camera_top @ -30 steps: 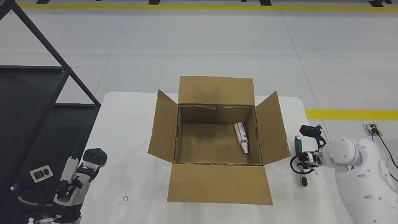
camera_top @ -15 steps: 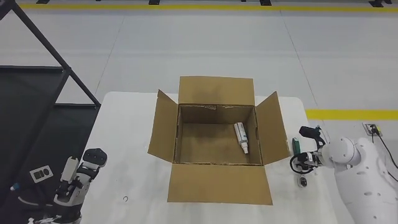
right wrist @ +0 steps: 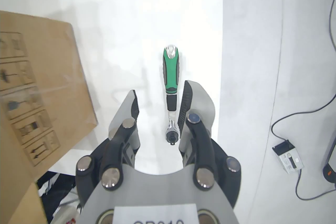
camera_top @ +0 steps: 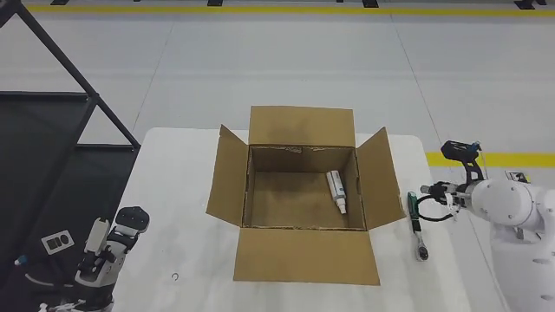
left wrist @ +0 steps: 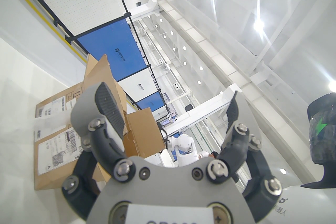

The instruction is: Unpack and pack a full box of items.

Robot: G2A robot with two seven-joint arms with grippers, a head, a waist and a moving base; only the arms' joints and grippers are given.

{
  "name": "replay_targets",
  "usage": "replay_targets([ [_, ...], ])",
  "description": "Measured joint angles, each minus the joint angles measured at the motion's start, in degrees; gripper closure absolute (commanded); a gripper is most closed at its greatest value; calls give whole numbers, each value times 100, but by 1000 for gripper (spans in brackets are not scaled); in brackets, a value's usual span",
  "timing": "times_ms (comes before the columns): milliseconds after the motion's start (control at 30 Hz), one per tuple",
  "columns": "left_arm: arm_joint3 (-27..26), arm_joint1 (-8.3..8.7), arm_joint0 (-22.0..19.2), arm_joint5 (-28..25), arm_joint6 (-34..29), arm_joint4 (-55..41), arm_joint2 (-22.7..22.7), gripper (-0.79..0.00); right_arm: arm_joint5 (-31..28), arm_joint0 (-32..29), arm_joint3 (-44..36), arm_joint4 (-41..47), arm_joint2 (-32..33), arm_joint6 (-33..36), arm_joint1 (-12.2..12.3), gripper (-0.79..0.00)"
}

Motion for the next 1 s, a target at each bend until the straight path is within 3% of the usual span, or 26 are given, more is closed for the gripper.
replay_targets([
  [33,0,0,0,0,0,0,0,-785,55,-70,-343,-2,27,-26,5,-566],
  [167,0,0,0,0,0,0,0,-785,164,-178,-1773,-63,-18,-47,22,-600],
  [267,0,0,0,0,0,0,0,-785,168,-28,-2419,-143,-220,-51,28,-579],
  [333,-6,0,-4,20,16,1,-1,-785,141,108,-2695,-172,-423,-58,26,-548],
  [467,-23,-1,19,54,113,-62,-47,-785,-149,574,-2923,-187,-1157,112,6,-576],
  [633,12,-1,95,-9,135,-181,-137,-785,-272,1358,-2349,-272,-2349,321,-99,-588],
  [767,21,0,134,-53,163,-252,-207,-785,-154,2010,-1383,-88,-3334,346,-272,-563],
  [1000,60,2,146,-66,168,-342,-276,-785,97,2734,349,383,-4415,178,-596,-566],
])
